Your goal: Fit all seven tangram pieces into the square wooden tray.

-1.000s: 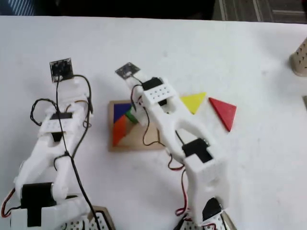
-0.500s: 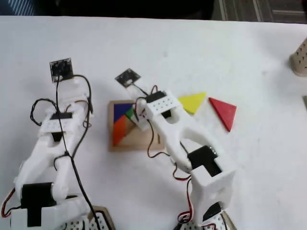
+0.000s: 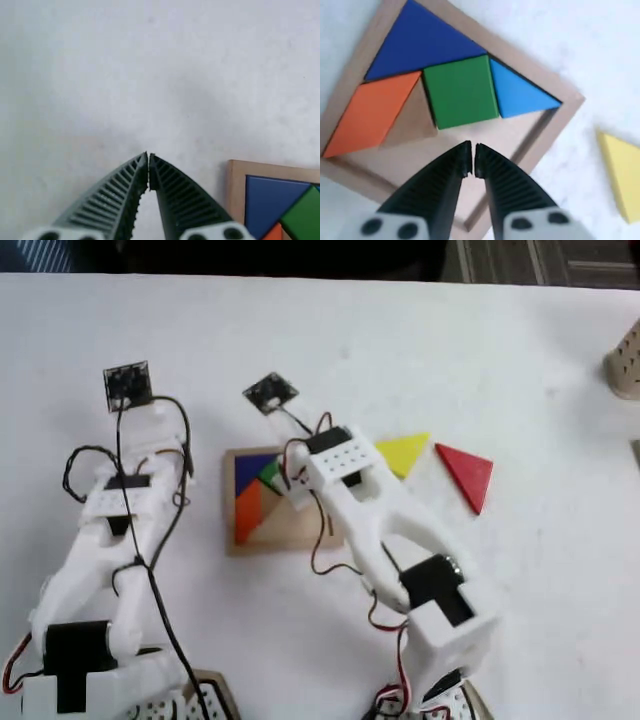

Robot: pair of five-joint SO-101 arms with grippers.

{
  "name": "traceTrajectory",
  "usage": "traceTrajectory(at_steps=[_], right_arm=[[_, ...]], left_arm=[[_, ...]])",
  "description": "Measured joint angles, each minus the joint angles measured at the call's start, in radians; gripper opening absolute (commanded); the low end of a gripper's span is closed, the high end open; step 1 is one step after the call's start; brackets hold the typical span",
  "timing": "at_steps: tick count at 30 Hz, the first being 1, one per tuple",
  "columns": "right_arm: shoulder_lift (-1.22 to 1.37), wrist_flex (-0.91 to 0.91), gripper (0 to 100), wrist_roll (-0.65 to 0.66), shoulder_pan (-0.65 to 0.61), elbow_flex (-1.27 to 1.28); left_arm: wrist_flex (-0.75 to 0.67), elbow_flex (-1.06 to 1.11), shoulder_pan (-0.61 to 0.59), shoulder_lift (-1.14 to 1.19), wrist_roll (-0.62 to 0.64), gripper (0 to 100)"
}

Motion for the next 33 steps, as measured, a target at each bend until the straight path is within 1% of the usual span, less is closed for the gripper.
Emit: traceTrajectory(at_steps=[5,9,17,23,26,29,33], right_arm=[[0.017,0.049,1.7,-0.069,-0.077,-0.002],[0.072,0.020,1.7,-0.104,-0.130,0.000],[0.077,-0.031,1.7,-0.112,-0.135,0.000],[0.077,-0.032,1.7,-0.112,-0.133,0.000],[0.057,0.020,1.7,-0.112,-0.135,0.000],[-0.031,0.106,1.7,-0.112,-0.132,0.000],[-0.135,0.213,1.7,-0.112,-0.066,0.000]], left_arm=[[0.000,0.000,0.000,0.000,0.000,3],[0.000,0.000,-0.002,0.000,0.000,3],[0.000,0.000,-0.002,0.000,0.000,3],[0.000,0.000,-0.002,0.000,0.000,3],[0.000,0.000,-0.002,0.000,0.000,3],[0.000,0.000,-0.002,0.000,0.000,3],[0.000,0.000,-0.002,0.000,0.000,3]])
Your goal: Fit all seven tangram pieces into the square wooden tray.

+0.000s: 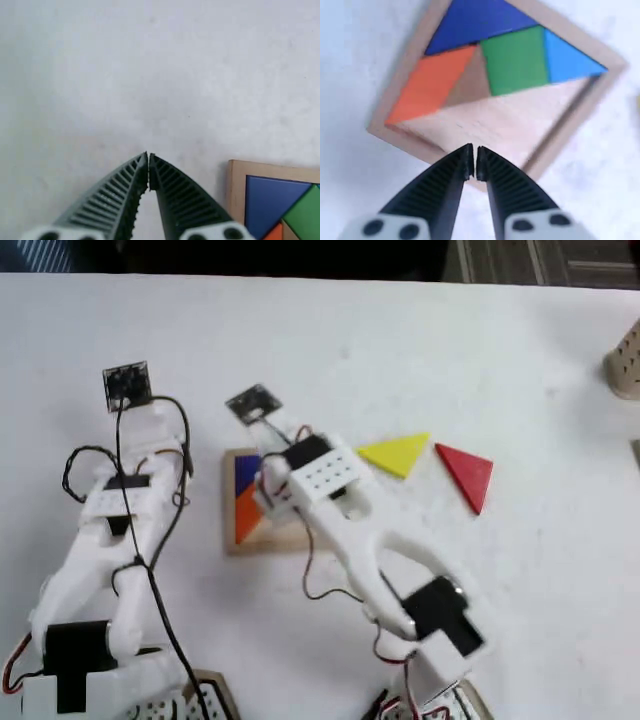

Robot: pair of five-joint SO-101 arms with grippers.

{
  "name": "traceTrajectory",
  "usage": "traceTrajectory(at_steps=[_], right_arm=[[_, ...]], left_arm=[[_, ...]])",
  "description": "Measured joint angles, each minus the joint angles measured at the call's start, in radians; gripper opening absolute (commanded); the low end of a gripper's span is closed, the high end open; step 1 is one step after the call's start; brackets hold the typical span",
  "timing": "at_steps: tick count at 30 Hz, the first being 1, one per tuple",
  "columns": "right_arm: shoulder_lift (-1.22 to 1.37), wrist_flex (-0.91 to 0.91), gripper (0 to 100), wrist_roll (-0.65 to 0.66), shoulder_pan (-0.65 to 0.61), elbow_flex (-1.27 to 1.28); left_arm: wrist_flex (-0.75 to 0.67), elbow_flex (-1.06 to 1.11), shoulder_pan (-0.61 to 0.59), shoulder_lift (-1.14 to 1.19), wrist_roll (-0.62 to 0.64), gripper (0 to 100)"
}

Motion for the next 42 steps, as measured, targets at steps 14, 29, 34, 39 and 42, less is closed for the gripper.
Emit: traceTrajectory(at_steps=[14,29,34,39,42], right_arm=[[-0.043,0.123,12.5,0.190,0.278,0.000],[0.069,-0.180,21.2,-0.476,0.384,0.000],[0.115,-0.183,28.3,-0.583,0.390,-0.002],[0.190,-0.181,28.4,-0.674,0.391,-0.087],[0.262,-0.183,28.4,-0.710,0.393,-0.157]], left_arm=[[0.000,0.000,0.000,0.000,0.000,3],[0.000,0.000,0.000,0.000,0.000,3],[0.000,0.000,0.000,0.000,0.000,3],[0.000,0.000,0.000,0.000,0.000,3],[0.000,0.000,0.000,0.000,0.000,3]])
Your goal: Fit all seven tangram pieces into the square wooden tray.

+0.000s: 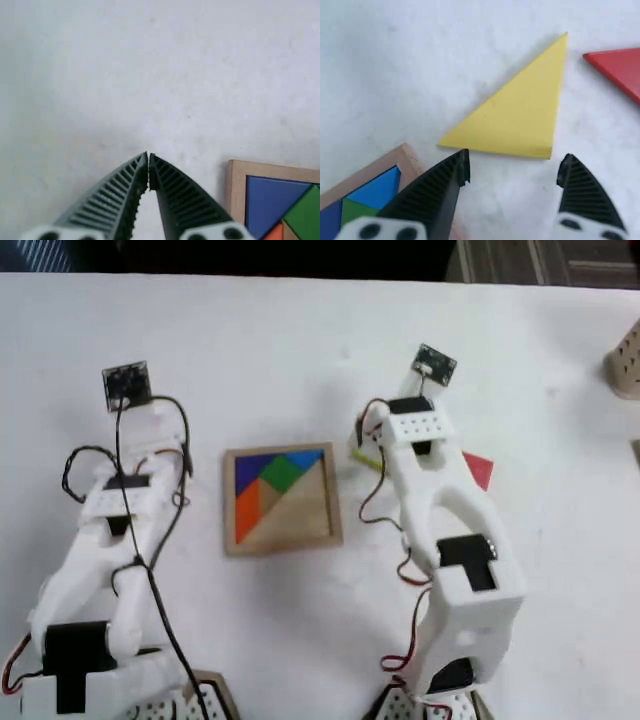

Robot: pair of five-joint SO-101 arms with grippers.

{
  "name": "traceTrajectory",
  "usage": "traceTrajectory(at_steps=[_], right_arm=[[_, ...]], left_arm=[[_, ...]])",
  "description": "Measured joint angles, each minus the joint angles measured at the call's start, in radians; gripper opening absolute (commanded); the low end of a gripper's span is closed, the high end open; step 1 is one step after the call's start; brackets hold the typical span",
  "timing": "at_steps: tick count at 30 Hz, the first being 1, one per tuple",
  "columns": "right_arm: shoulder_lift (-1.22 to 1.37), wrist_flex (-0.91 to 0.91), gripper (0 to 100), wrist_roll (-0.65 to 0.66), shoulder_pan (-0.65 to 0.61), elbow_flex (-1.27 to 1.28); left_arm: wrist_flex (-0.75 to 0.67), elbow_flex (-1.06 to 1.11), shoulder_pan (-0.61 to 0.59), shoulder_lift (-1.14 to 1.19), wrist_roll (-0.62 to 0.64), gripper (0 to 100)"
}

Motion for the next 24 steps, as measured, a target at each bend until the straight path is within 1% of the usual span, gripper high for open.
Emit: traceTrajectory(at_steps=[4,10,24], right_arm=[[0.091,0.008,28.4,-0.032,0.025,-0.095],[0.207,0.124,28.4,-0.038,0.034,-0.267],[0.459,0.327,28.3,-0.038,0.058,-0.651]], left_arm=[[0.000,0.000,0.000,0.000,0.000,3],[0.000,0.000,0.000,0.000,0.000,3],[0.000,0.000,0.000,0.000,0.000,3]])
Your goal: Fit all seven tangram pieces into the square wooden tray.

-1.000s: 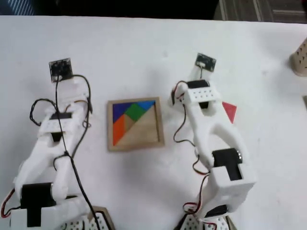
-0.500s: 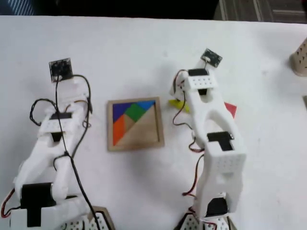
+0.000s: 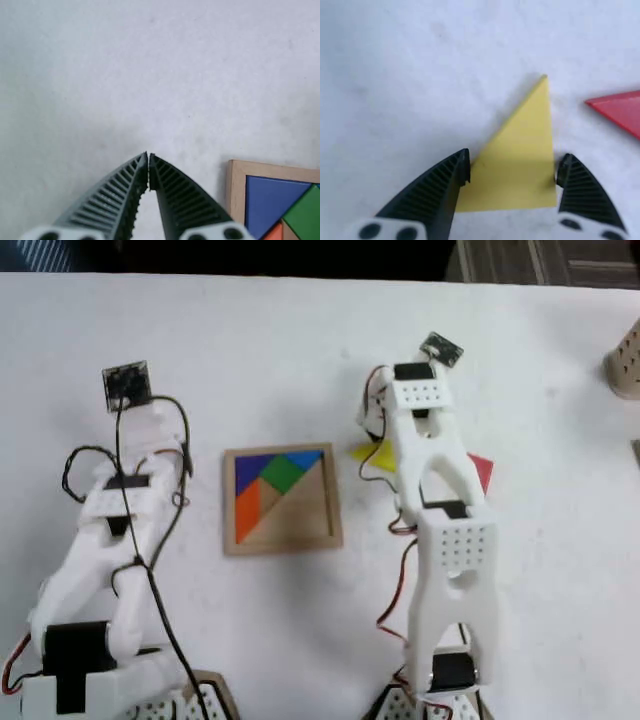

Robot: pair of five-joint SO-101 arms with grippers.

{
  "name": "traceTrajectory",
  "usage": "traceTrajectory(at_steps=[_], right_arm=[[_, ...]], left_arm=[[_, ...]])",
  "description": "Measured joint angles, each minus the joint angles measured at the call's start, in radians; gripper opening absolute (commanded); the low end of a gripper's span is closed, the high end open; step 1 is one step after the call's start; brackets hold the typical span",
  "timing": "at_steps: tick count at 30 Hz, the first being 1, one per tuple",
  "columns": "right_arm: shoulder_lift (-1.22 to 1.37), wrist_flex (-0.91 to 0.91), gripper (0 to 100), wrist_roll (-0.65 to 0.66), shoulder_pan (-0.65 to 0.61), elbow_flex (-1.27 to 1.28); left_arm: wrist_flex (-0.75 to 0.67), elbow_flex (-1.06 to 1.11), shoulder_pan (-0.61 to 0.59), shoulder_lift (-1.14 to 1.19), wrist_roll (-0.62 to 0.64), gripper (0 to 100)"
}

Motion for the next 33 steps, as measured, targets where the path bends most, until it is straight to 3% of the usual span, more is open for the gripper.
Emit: traceTrajectory(at_steps=[6,11,23,27,33], right_arm=[[0.058,0.157,21.1,0.025,-0.006,-0.118],[0.066,0.238,21.9,0.071,-0.051,-0.143],[0.066,0.342,22.0,0.598,-0.203,-0.250],[0.066,0.359,27.3,0.684,-0.196,-0.287],[-0.011,0.359,28.4,0.695,-0.199,-0.178]], left_arm=[[0.000,0.000,0.000,0.000,0.000,3],[0.000,0.000,0.000,0.000,0.000,3],[0.000,0.000,0.000,0.000,0.000,3],[0.000,0.000,0.000,0.000,0.000,3],[0.000,0.000,0.000,0.000,0.000,3]])
